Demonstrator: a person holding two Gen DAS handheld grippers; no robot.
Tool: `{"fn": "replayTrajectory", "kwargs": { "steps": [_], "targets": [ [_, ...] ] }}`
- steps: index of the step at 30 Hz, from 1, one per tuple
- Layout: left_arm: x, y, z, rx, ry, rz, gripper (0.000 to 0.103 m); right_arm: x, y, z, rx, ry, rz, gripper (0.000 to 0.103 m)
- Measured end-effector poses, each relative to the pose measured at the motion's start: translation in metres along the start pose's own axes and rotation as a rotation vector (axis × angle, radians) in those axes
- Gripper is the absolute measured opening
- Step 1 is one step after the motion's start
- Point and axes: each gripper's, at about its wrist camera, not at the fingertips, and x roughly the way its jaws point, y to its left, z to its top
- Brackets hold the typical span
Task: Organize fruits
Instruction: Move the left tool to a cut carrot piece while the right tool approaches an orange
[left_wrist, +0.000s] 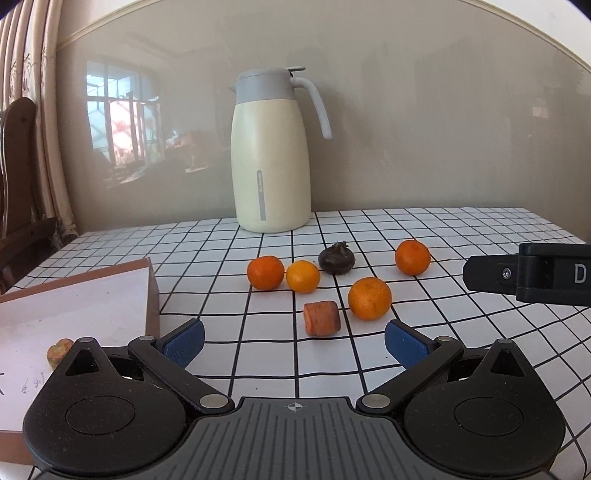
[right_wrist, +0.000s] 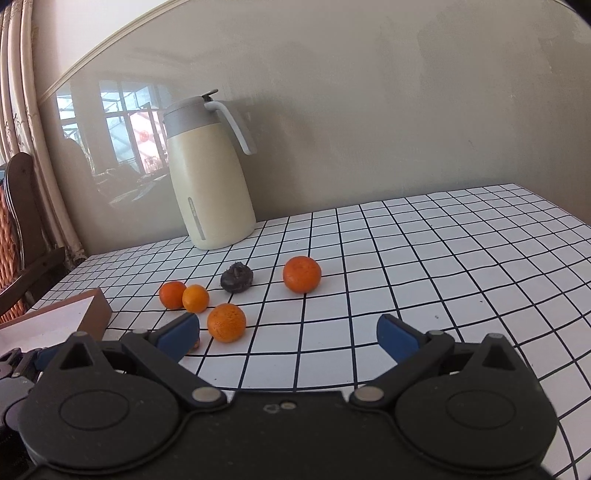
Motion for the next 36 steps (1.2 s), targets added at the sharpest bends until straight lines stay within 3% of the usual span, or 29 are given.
{"fn": "replayTrajectory", "kwargs": {
  "steps": [6, 8, 15, 19, 27, 29, 36],
  "targets": [
    [0.017, -0.01, 0.002, -0.009, 0.015, 0.003, 0.102, 0.002, -0.007, 0.0, 0.003, -0.004, 0.008, 0.097],
    [0.023, -0.013, 0.004, -0.01, 0.03, 0.01, 0.087, 0.003, -0.009, 0.0, 0.001, -0.002, 0.01, 0.097],
    [0.046, -0.013, 0.007, -0.056, 0.082, 0.016, 0.084, 0.005, -0.013, 0.001, 0.013, 0.0, 0.017, 0.097],
    [0.055, -0.016, 0.007, -0.054, 0.107, 0.011, 0.073, 0.009, -0.014, 0.001, 0.008, 0.009, 0.024, 0.096],
    [0.063, -0.015, 0.009, -0.047, 0.124, 0.02, 0.073, 0.025, -0.009, 0.005, -0.016, 0.046, 0.058, 0.084],
    [0.067, -0.011, 0.01, -0.059, 0.142, 0.023, 0.067, 0.028, -0.004, 0.006, -0.025, 0.05, 0.066, 0.084],
    [0.072, 0.008, 0.011, -0.115, 0.163, 0.038, 0.066, 0.044, 0.011, 0.008, -0.049, 0.084, 0.1, 0.081]
  ]
}}
